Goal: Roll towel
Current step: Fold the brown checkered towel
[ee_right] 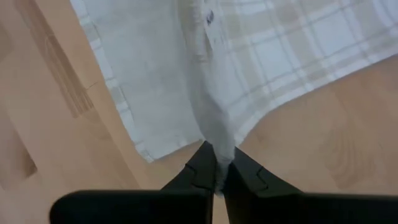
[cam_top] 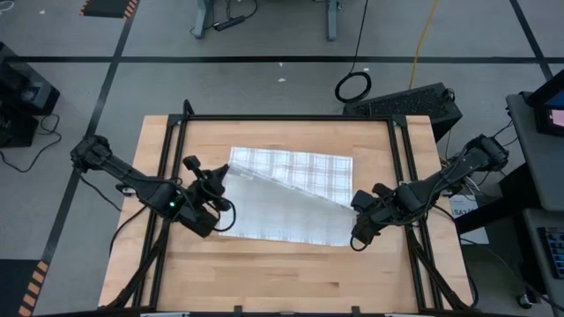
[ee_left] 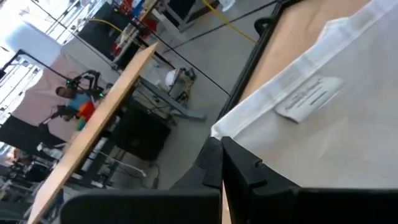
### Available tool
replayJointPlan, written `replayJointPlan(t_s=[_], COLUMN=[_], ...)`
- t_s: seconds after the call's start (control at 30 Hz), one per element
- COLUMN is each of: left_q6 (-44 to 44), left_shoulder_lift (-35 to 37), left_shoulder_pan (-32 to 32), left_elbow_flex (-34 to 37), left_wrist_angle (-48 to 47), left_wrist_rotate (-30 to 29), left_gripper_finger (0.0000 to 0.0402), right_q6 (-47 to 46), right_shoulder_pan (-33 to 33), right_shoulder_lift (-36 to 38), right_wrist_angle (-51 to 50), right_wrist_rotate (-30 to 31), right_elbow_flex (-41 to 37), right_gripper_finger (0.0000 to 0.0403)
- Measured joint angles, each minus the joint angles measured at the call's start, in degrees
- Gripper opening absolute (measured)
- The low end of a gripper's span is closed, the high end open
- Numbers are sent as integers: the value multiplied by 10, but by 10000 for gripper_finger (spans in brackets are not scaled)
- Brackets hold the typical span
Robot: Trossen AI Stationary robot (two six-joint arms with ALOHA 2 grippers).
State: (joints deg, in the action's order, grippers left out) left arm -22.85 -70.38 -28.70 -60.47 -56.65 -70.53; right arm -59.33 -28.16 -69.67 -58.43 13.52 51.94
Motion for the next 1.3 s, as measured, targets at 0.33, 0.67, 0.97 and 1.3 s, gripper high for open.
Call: replayJointPlan(t_s=[0.33,0.67,0.97,1.3], left_q6=[-69,-120,-158,-159], left_shoulder_lift=[26,25,25,25], left_shoulder_pan=[5,4,4,4], left_elbow_flex=[1,62,99,108], left_wrist_angle=[-91,-88,-82,-66], left_wrist_rotate=[149,253,273,319], left_gripper_finger=[3,3,3,3], right_q6=[7,4,-8,2], right_shoulder_pan=[1,0,-1,-20], right_shoulder_lift=[0,0,0,-3], right_wrist_angle=[25,79,105,129], right_wrist_rotate=[-21,-51,-65,-95], right_elbow_flex=[0,0,0,1], right_gripper_finger=[11,11,12,75])
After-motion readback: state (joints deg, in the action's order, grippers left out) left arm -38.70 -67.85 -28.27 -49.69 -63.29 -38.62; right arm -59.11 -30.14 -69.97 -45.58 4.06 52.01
